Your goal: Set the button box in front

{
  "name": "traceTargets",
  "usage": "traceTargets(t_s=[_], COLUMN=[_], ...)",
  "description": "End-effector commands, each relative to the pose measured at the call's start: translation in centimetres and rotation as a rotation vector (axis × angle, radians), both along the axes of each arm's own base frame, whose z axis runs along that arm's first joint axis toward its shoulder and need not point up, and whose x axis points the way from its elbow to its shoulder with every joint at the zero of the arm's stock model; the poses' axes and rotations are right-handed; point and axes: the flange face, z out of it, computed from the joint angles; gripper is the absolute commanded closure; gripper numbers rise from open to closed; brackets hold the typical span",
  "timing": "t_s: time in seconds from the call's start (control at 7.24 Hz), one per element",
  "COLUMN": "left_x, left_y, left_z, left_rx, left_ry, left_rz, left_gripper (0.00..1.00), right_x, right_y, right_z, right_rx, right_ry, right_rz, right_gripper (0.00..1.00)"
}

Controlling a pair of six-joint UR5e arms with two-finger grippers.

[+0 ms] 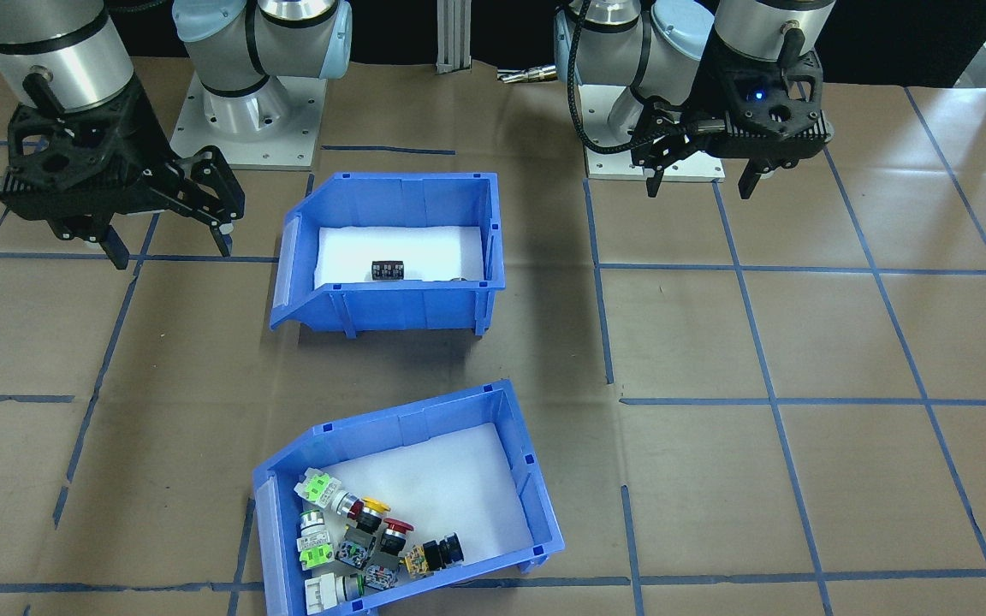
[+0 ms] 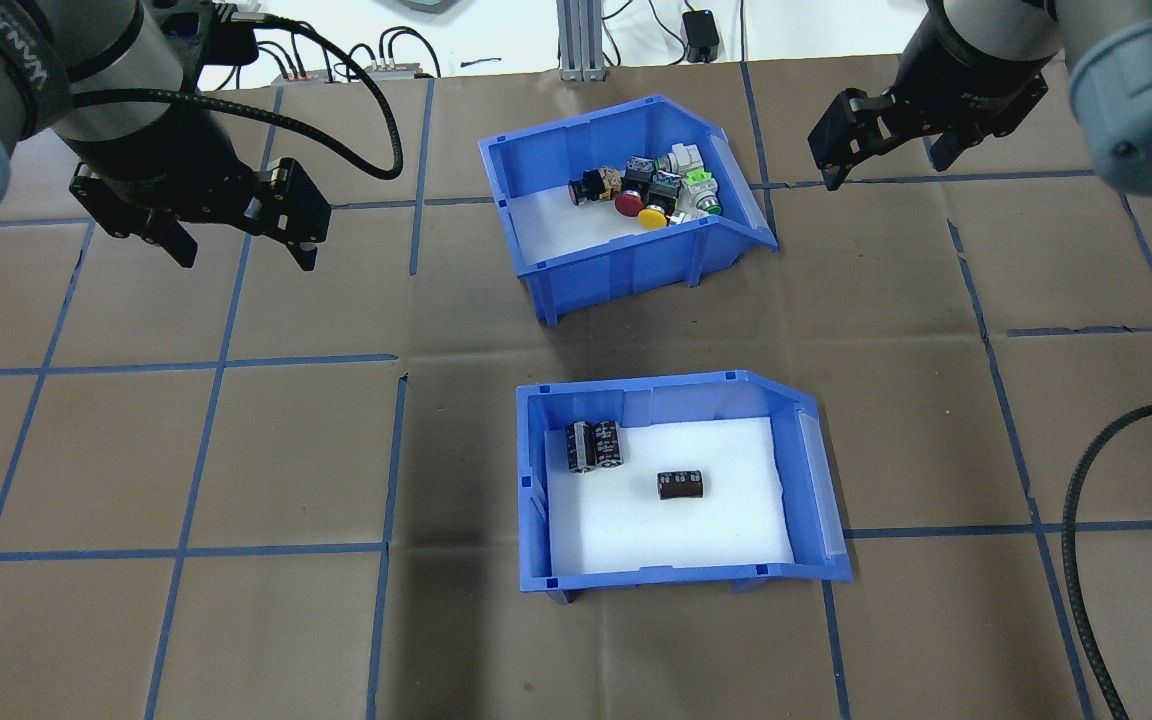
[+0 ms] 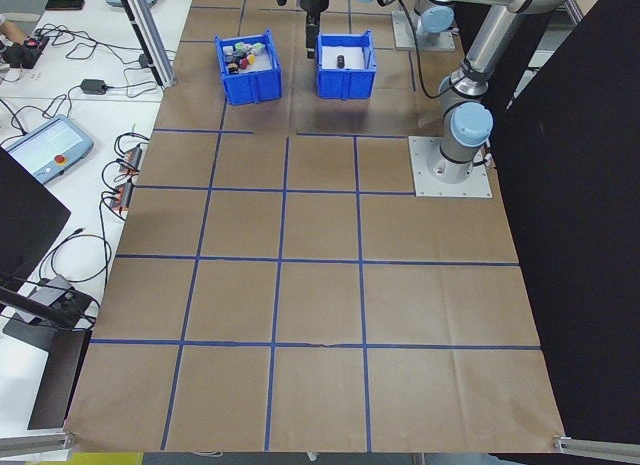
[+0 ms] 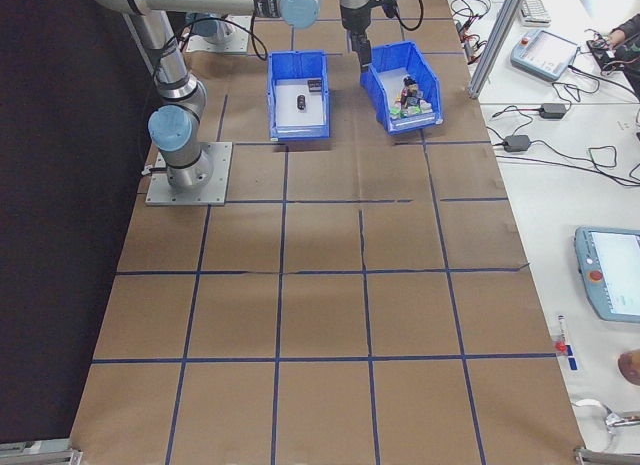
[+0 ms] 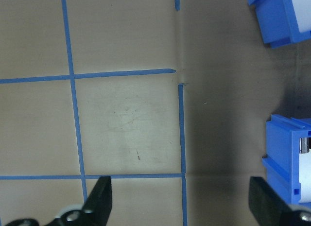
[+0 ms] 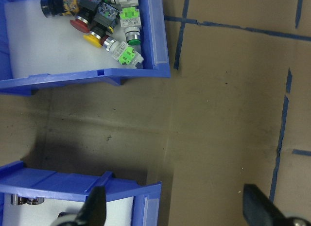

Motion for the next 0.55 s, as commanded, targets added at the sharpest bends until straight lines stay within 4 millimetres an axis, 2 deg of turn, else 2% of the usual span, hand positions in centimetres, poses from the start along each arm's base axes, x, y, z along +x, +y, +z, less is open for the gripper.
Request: traceTargets(t_s=[0.0, 0.41], left_x=[-0.02, -0.03], left_y=[0.0, -0.04], left_z=[0.0, -0.09], left_rx=[0.0, 0.003], left_ry=[0.002, 0.003], left_rz=[0.0, 0.0], left_gripper=[0.0, 0.0], right_x=[-0.61, -0.54], right_y=[-0.11, 0.14], right_z=[-0.87, -0.47], right_rx=[0.093, 0.091], right_ry=[0.046, 0.043], right_rz=[-0.129, -0.184], right_gripper=[0.0, 0.0])
